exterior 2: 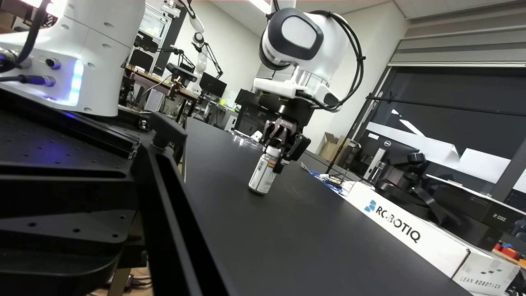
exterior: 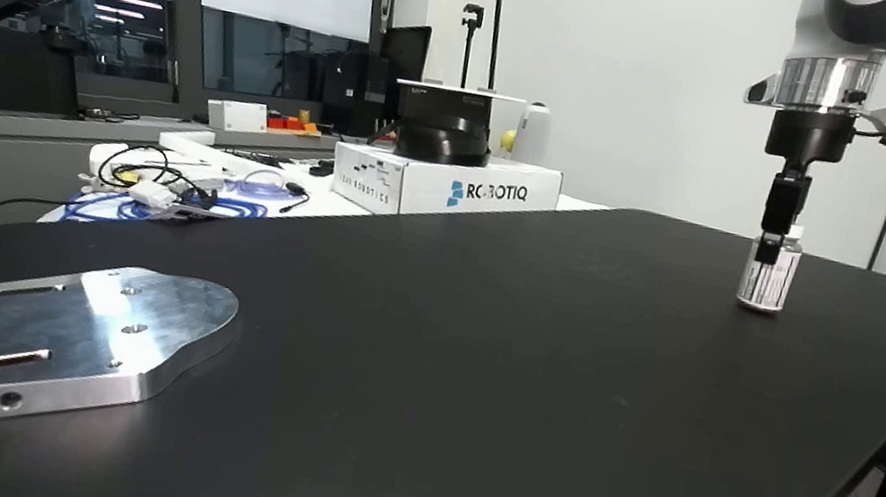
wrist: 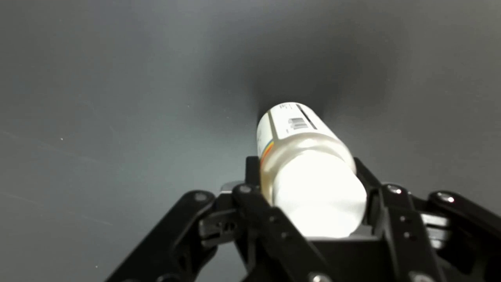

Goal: Move the bottle forward

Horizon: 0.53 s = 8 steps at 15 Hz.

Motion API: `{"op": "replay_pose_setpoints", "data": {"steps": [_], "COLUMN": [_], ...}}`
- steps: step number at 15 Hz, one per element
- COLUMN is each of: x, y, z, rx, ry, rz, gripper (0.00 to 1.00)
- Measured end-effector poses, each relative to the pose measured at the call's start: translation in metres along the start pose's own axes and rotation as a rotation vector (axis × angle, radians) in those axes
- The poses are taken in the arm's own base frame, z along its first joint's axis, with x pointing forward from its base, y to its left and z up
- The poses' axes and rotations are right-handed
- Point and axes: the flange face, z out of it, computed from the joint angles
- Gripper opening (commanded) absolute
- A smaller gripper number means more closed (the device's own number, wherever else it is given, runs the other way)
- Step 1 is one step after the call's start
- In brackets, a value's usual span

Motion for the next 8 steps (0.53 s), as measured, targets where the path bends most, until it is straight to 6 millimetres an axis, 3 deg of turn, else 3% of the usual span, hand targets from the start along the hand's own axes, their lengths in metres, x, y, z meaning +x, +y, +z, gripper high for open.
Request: {"op": "replay_pose_setpoints", "data": {"steps": [2, 5, 6, 8], "x": [0.012, 0.031, 0.036, 0.037], "y": [-0.012, -0.031, -0.037, -0.042], "z": [-0.014, -0.053, -0.069, -0.080], "rx": [0.012, 0.031, 0.039, 0.038], "ry": [0.019, 0.055, 0.064, 0.077], "rz": [-0.011, -0.036, -0.048, -0.059], "gripper": [0.31, 0.31, 0.56, 0.56]}}
